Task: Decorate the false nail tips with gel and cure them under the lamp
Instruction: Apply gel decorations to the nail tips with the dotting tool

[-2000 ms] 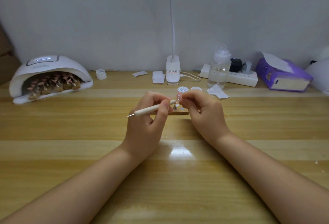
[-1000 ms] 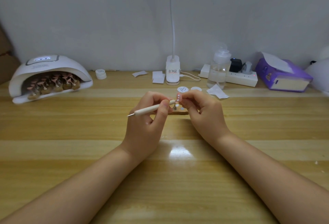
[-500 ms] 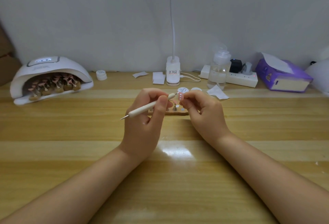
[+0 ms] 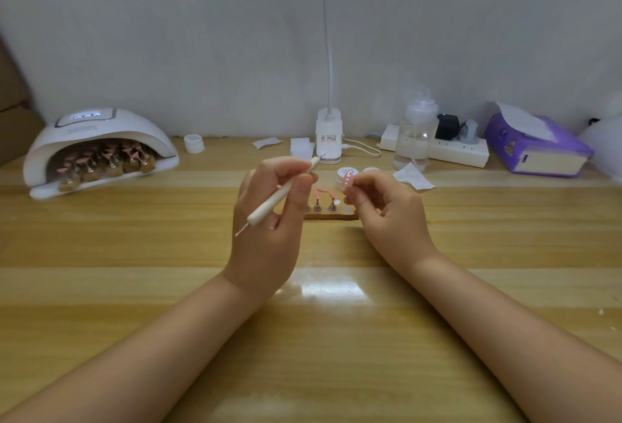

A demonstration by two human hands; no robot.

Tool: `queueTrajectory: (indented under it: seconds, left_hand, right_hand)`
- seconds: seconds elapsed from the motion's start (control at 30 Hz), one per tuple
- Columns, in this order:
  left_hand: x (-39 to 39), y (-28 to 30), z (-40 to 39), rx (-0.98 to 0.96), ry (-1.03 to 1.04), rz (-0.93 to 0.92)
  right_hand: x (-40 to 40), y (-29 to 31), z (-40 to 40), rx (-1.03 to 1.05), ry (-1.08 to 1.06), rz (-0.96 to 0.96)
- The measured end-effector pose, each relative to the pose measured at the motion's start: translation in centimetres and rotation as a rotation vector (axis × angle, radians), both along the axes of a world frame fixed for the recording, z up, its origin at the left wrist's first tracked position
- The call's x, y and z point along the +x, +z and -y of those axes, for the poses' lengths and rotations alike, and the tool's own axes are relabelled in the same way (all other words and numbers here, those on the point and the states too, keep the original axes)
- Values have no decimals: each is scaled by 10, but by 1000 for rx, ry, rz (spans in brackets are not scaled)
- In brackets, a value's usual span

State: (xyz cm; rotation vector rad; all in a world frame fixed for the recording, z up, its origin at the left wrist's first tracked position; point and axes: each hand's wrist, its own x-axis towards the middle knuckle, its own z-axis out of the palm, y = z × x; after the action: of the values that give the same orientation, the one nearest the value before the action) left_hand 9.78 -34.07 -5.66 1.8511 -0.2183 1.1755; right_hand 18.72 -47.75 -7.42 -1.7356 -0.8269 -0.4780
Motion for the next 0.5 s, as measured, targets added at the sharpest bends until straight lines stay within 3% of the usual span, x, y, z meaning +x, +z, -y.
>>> queueTrajectory:
  seconds: [0.5]
  left_hand:
    - [7,-16,-8,-138,18,-177]
  right_hand:
    - [11,-4,-2,-337,-192,-173]
